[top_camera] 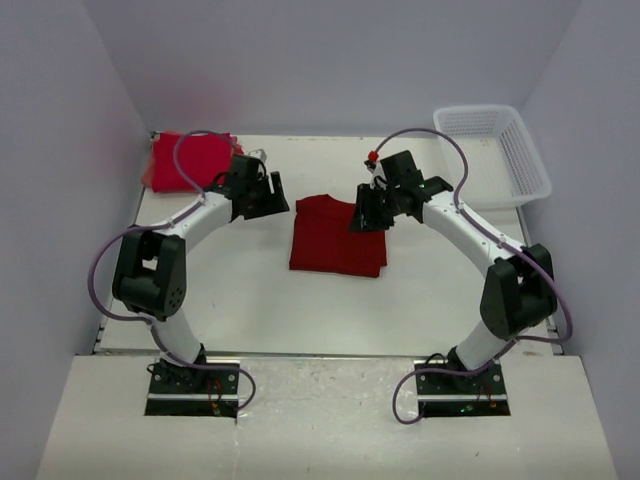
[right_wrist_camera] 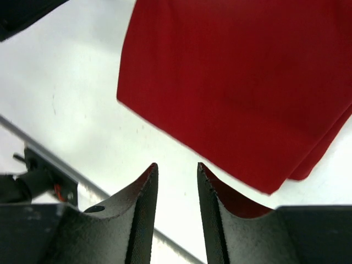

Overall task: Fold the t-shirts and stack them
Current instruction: Smooth out wrinkles on the folded tshirt

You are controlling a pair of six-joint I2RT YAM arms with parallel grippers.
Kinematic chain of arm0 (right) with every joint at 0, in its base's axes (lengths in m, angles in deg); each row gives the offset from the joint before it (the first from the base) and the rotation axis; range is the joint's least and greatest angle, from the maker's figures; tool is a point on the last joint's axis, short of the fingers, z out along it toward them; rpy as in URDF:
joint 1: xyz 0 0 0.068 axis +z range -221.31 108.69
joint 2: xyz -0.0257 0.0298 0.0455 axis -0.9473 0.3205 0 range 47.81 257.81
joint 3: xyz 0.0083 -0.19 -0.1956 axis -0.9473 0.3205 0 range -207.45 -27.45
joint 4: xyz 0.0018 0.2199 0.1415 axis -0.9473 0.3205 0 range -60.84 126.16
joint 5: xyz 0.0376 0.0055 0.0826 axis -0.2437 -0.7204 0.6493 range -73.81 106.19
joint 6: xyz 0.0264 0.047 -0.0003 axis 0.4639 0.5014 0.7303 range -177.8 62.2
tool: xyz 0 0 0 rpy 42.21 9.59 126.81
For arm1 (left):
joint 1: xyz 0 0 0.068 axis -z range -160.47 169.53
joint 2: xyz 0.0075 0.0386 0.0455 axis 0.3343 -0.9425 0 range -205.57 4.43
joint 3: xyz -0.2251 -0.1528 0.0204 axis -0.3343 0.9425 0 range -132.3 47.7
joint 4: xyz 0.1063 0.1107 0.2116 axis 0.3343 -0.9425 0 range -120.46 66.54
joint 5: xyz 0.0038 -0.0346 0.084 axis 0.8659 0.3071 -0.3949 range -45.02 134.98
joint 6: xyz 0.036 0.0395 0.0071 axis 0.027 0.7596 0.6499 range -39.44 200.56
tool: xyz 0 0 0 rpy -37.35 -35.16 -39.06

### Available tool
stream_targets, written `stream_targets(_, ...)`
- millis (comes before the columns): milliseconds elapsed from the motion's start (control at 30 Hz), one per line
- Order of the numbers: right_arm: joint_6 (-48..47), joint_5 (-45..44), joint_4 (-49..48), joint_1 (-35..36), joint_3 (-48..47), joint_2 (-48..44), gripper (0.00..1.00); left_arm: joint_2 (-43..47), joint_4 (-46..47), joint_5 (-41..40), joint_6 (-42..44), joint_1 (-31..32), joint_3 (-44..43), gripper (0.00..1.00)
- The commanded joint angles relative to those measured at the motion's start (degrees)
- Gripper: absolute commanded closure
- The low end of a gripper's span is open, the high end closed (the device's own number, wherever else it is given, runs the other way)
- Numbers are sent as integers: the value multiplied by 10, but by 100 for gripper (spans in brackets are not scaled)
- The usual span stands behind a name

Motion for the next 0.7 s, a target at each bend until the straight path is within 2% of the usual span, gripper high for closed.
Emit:
stream_targets(0, 7, 63, -37, 2, 46, -63, 64, 24, 29, 120, 17, -17, 52, 27)
stream_targets(33, 3, 73, -40, 2, 59, -82, 62, 24, 59, 195, 19, -21, 64, 26)
stream_targets(100, -2, 69, -38, 3, 70, -98, 62, 19, 85, 272, 12, -38, 93, 23)
stream_targets(267, -2, 76, -48, 4, 102, -161, 61, -3, 117, 311, 4, -57, 114, 19)
stream_targets(400, -2, 114, -72, 4, 123, -192, 60, -45, 182, 384, -31, -69, 139, 20)
stream_targets(433, -1, 114, -62, 5, 121, -189, 60, -50, 211, 386, -44, -72, 144, 20)
stream_targets(533, -1, 59, -14, 8, 90, -151, 60, -68, 212, 386, -48, -72, 143, 21)
stream_targets(667, 2, 51, -25, 13, 90, -131, 60, -82, 210, 394, -48, -72, 138, 21)
